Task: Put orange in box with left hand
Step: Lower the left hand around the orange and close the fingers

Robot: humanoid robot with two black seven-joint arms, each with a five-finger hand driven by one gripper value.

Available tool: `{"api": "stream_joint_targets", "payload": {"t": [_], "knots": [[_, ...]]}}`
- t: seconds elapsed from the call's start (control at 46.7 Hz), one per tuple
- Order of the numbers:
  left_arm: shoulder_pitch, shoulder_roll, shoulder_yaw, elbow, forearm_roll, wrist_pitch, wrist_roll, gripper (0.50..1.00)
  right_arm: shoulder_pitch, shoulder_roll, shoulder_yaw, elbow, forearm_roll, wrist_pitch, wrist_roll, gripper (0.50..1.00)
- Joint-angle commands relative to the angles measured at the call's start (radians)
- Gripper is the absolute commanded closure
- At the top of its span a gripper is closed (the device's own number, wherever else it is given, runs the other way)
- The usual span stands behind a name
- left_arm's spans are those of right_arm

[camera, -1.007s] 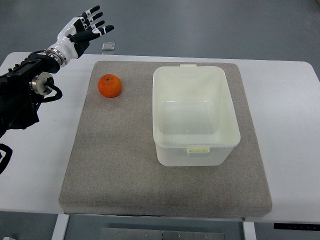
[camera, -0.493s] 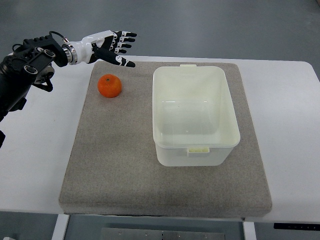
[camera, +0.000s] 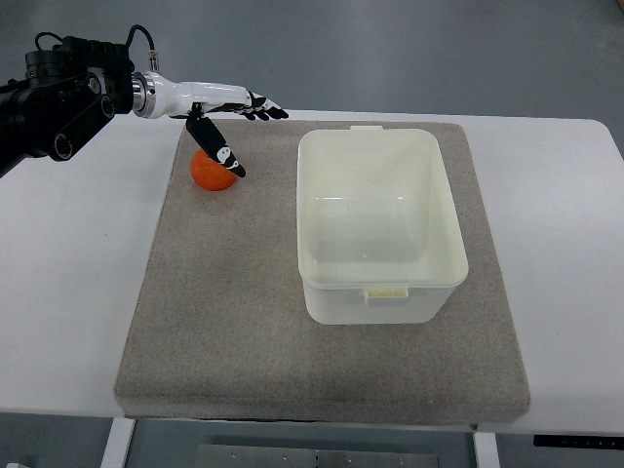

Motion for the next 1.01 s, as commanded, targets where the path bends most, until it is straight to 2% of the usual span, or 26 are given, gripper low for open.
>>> {"api": "stream_joint_targets", "payload": {"t": [0.0,0.107,0.193,0.514,0.664,0.986], "knots": [[0.003,0.005,0.035,-0.013,0.069,0.094,0.000,0.536,0.000,0.000,0.000,0.000,0.000,0.001,0.000,0.574],[0.003,0.007,0.109,-0.014,0.114,0.226,0.000,0.536,0.001,0.000,0.000,0.000,0.000,-0.001,0.000,0.574],[-0.002,0.007,0.165,-0.016,0.116,0.298,0.000,0.534,0.001,0.000,0.000,0.000,0.000,-0.001,0.000,0.574],[-0.002,0.031,0.182,-0.076,0.120,0.293,0.000,0.527,0.000,0.000,0.000,0.000,0.000,0.001,0.000,0.574],[-0.010,0.062,0.259,-0.112,0.117,0.296,0.000,0.527,0.000,0.000,0.000,0.000,0.000,0.001,0.000,0.574],[0.000,0.071,0.281,-0.113,0.122,0.324,0.000,0.527,0.000,0.000,0.000,0.000,0.000,0.001,0.000,0.574]]}}
